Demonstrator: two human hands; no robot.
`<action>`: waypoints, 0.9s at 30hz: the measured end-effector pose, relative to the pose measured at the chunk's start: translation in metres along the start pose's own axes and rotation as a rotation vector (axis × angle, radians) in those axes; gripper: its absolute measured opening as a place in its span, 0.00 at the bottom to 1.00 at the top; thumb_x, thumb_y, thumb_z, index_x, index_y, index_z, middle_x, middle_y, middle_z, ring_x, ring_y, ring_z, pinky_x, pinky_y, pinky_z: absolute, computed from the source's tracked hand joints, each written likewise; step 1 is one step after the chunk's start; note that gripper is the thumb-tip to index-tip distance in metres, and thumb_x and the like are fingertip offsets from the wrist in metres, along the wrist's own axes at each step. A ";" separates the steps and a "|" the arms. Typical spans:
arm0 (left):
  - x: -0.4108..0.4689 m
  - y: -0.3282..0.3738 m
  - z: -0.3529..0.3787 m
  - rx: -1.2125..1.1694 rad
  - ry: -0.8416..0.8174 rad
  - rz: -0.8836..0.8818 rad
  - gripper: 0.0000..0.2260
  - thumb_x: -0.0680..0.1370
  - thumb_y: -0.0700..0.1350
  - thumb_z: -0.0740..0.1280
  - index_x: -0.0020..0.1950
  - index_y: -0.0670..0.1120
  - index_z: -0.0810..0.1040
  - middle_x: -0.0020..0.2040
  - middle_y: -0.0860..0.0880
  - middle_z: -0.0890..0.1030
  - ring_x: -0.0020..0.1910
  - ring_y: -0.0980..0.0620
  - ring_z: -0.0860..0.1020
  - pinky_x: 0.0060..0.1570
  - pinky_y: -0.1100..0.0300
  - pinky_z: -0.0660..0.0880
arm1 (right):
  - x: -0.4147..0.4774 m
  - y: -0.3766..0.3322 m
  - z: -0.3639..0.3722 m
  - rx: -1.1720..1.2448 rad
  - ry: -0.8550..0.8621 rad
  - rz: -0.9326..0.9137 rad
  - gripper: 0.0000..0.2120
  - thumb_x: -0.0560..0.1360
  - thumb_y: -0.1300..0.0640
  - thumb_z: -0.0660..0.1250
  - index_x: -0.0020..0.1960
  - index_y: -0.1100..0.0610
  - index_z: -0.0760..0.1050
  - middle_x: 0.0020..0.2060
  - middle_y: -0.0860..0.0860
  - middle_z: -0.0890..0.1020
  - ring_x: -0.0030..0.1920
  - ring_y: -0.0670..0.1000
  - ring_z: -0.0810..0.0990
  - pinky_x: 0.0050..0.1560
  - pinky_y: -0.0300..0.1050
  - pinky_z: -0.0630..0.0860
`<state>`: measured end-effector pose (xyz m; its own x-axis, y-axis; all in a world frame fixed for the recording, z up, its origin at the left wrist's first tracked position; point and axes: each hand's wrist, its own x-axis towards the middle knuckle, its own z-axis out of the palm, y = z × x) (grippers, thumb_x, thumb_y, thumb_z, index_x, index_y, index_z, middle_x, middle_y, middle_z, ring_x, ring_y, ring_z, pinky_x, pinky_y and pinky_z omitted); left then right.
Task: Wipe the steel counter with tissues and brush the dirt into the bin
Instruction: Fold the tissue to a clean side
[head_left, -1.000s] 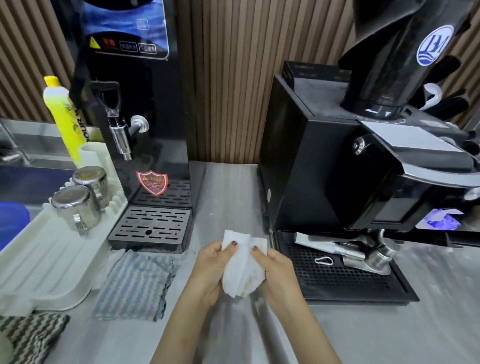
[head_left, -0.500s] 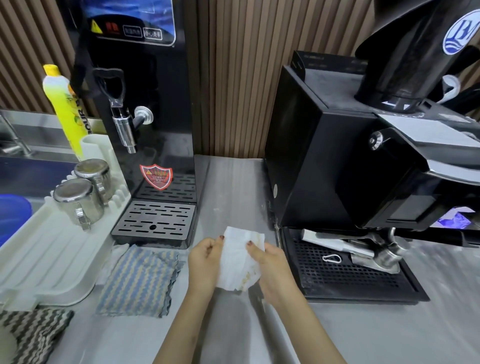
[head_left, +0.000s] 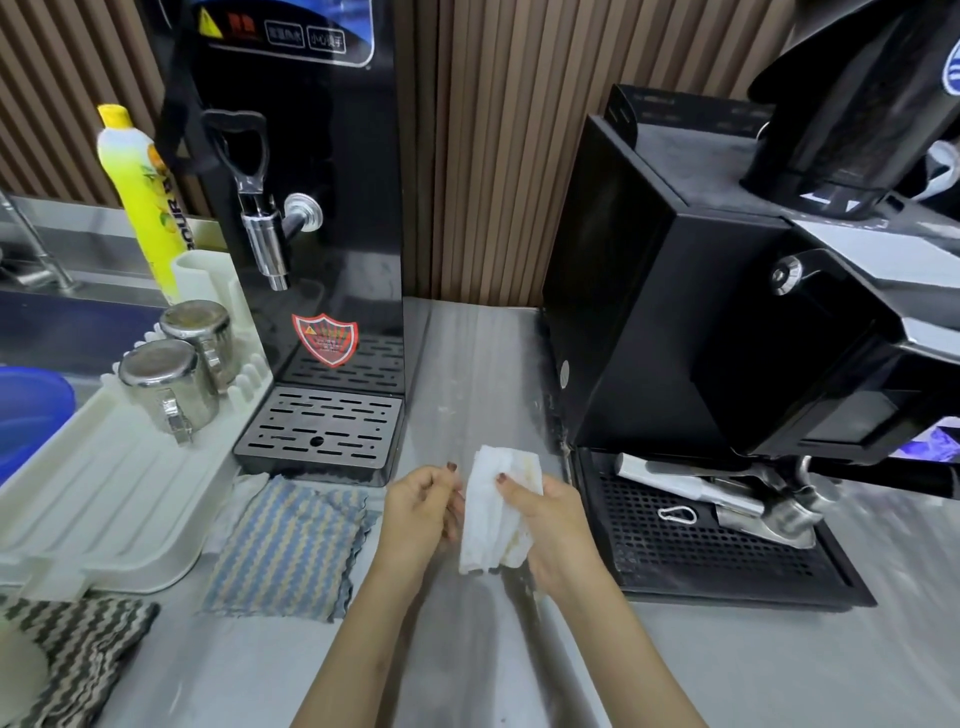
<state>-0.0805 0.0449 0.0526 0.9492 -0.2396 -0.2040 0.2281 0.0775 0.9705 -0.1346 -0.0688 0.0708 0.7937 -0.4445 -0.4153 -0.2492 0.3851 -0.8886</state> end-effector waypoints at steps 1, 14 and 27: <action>-0.001 0.001 0.001 0.006 -0.021 -0.008 0.11 0.78 0.39 0.62 0.36 0.39 0.75 0.24 0.50 0.76 0.18 0.57 0.69 0.17 0.67 0.63 | 0.000 -0.001 0.000 -0.038 0.036 -0.030 0.05 0.73 0.63 0.68 0.48 0.63 0.79 0.47 0.63 0.83 0.50 0.64 0.81 0.55 0.61 0.75; -0.006 -0.001 0.001 -0.002 -0.111 -0.099 0.08 0.78 0.38 0.63 0.38 0.42 0.75 0.33 0.47 0.79 0.30 0.52 0.76 0.29 0.63 0.72 | -0.002 -0.011 -0.006 -0.118 -0.003 -0.046 0.08 0.72 0.59 0.70 0.47 0.64 0.79 0.43 0.60 0.83 0.43 0.59 0.81 0.46 0.52 0.78; -0.005 -0.012 0.009 0.076 0.046 -0.018 0.11 0.74 0.43 0.70 0.49 0.47 0.68 0.42 0.45 0.79 0.39 0.49 0.78 0.32 0.60 0.72 | -0.005 -0.016 -0.002 -0.107 0.032 -0.036 0.09 0.76 0.60 0.64 0.46 0.66 0.78 0.43 0.61 0.82 0.43 0.59 0.81 0.51 0.58 0.77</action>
<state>-0.0900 0.0362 0.0430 0.9546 -0.1953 -0.2251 0.2294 -0.0007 0.9733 -0.1360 -0.0743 0.0867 0.7858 -0.4825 -0.3869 -0.2796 0.2809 -0.9181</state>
